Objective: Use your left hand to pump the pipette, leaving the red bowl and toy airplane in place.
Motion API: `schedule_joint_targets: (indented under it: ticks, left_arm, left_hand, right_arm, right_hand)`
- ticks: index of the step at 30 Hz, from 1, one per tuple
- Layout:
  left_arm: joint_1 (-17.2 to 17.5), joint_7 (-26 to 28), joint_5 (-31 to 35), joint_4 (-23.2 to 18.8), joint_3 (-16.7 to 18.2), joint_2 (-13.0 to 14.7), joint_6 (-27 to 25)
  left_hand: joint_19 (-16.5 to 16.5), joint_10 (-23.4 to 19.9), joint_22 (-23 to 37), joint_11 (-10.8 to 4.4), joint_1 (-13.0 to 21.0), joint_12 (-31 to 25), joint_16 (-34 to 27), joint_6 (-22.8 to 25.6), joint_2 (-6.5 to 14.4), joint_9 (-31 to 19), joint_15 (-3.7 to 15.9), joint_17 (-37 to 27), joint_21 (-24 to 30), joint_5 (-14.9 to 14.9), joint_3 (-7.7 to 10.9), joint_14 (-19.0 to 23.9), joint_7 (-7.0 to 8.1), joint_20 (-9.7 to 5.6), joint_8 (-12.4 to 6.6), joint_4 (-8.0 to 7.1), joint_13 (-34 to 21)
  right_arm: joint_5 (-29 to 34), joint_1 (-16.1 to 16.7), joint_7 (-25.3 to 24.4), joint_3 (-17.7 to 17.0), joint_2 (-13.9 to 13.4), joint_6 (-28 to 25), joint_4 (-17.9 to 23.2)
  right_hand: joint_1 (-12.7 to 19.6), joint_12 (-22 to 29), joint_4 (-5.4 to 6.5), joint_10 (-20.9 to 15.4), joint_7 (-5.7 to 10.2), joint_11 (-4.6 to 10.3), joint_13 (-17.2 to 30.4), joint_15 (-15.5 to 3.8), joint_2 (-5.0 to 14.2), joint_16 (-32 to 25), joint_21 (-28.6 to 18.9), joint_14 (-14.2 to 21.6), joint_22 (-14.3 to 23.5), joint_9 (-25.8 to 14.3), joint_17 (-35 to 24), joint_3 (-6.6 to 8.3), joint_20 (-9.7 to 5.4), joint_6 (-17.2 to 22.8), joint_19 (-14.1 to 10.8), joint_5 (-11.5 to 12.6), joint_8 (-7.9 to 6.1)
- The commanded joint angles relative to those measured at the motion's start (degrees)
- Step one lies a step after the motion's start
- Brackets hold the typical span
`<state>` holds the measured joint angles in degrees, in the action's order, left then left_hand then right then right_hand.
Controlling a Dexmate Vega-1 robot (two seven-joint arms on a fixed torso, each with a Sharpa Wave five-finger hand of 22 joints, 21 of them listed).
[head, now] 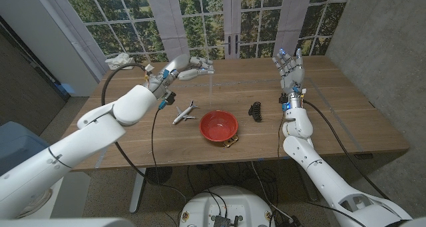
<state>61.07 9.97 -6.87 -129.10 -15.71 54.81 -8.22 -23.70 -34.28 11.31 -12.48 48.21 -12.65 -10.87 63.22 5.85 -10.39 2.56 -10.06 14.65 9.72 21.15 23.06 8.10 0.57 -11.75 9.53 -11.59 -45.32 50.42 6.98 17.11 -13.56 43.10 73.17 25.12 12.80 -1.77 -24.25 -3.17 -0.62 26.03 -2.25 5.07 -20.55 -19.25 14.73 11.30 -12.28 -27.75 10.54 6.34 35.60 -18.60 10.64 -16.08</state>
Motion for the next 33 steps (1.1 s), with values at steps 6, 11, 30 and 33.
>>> schedule_joint_targets:
  ticks: [6,11,30,33]
  left_arm:
    - [1.2,2.3,5.2,-0.2,0.0,-2.3,1.1]
    - [1.4,2.3,5.9,-0.4,0.2,-2.7,1.1]
    - [1.9,1.8,7.0,-0.3,0.6,-3.9,1.7]
    - [1.9,1.5,7.0,-0.4,0.6,-4.0,1.3]
  left_hand:
    - [-0.1,0.8,0.3,0.06,2.0,0.4,0.4,1.5,0.8,-1.8,7.38,0.1,0.6,0.2,1.06,-0.2,-1.82,-1.78,-1.27,0.53,-0.3]
    - [-0.2,1.9,0.3,0.11,3.6,0.7,0.5,1.9,0.9,-3.1,7.11,0.3,0.6,0.3,1.35,-0.8,-3.57,-2.32,-1.99,0.87,-0.3]
    - [-0.1,2.1,0.2,-0.17,6.4,0.6,0.5,3.1,0.8,-5.2,7.77,0.3,0.7,0.7,1.57,-0.8,-6.29,-3.47,-2.96,1.01,-0.2]
    - [-0.2,2.0,0.2,-0.16,6.5,0.6,0.5,3.1,0.7,-5.4,7.75,0.3,0.7,0.7,1.49,-0.8,-6.02,-3.46,-2.98,0.95,-0.2]
  right_arm:
    - [-0.1,0.0,0.6,-0.3,0.1,0.4,-0.5]
    - [-0.2,0.0,0.6,-0.4,0.1,0.5,-0.5]
    - [0.7,0.3,-0.3,-0.4,-0.2,0.5,0.1]
    - [0.8,0.3,-0.4,-0.5,-0.3,0.6,0.0]
  right_hand:
    - [-0.1,0.5,-0.58,0.1,-0.55,0.02,0.1,-0.46,0.08,0.1,0.2,-0.3,0.4,-0.1,-0.3,0.20,0.06,0.3,0.4,0.4,0.14]
    - [-0.2,0.6,-0.70,0.0,-0.62,-0.08,0.1,-0.40,0.12,0.1,0.2,-0.3,0.4,-0.1,-0.4,0.21,0.12,0.4,0.4,0.4,0.17]
    - [-0.5,0.6,-1.10,0.1,-0.79,-0.02,0.2,-0.46,0.21,0.2,0.2,-0.3,0.4,-0.3,-0.4,0.24,0.18,0.9,0.4,0.4,0.18]
    - [-0.5,0.6,-1.14,0.1,-0.75,0.04,0.2,-0.46,0.22,0.2,0.2,-0.3,0.4,-0.3,-0.4,0.24,0.18,0.8,0.4,0.4,0.19]
